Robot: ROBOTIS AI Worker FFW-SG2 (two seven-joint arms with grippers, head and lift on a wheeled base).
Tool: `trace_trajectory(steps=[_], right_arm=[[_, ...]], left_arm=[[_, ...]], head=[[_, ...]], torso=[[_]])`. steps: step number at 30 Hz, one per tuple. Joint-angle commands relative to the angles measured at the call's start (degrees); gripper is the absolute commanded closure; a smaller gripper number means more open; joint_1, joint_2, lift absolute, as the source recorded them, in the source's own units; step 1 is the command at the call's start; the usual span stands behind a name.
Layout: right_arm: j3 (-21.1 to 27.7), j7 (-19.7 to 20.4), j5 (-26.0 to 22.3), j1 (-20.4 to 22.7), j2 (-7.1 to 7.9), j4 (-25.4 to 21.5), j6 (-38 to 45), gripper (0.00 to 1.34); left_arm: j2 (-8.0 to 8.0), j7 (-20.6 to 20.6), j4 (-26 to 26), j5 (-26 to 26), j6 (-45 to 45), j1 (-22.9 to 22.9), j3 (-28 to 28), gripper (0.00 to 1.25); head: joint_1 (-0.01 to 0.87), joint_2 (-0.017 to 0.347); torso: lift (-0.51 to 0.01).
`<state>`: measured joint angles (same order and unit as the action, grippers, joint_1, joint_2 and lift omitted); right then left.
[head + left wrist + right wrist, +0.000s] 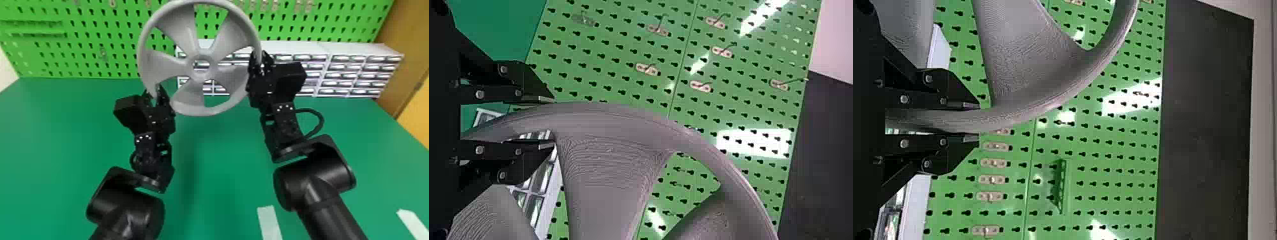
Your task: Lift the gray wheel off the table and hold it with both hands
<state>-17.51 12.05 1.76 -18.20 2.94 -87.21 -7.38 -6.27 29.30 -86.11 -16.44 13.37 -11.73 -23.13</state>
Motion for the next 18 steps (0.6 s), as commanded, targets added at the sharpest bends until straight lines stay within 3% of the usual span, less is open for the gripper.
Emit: trace_trajectory(steps=[1,18], right_arm=[[-0.16,-0.01,0.00,0.01,0.05,-0.07,0.00,1.03],[0.20,-0.01,0.00,0.01,0.05,-0.07,0.09,1.03]], left_arm=[[-0.32,1.46,-0.02,0.80,0.43,-0.66,-1.13,0.93],[-1.28,1.64,-0.99,-1.40,-0.10,-0.75,-1.48,0.97]], head=[[0.711,0.015],[0.711,0.015]], torso=[[-0.098],[-0.098]])
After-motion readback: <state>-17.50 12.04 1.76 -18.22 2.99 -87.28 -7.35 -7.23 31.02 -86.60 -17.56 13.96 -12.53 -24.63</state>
